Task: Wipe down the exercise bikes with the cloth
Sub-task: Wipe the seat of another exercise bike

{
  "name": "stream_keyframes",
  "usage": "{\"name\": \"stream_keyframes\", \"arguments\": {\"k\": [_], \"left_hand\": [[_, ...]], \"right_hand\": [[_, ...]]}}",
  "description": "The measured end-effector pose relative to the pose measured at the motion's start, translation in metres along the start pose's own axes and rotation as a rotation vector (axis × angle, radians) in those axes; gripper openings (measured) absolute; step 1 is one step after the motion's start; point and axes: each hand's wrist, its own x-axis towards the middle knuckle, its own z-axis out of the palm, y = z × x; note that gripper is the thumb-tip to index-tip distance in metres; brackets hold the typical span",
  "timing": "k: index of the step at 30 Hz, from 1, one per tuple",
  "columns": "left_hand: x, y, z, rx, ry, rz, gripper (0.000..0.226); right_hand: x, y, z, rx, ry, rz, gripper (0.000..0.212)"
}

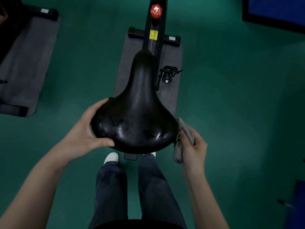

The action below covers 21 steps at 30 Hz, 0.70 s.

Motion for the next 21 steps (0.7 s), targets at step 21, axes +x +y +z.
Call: {"name": "stream_keyframes", "arguments": {"k": [21], "left_hand": [[0.021,-0.025,-0.034,0.166,-0.193,0.251,0.104]], "right_hand": [[-0.126,0.017,0.1,-0.057,0.818,-0.372,0.019]]}}
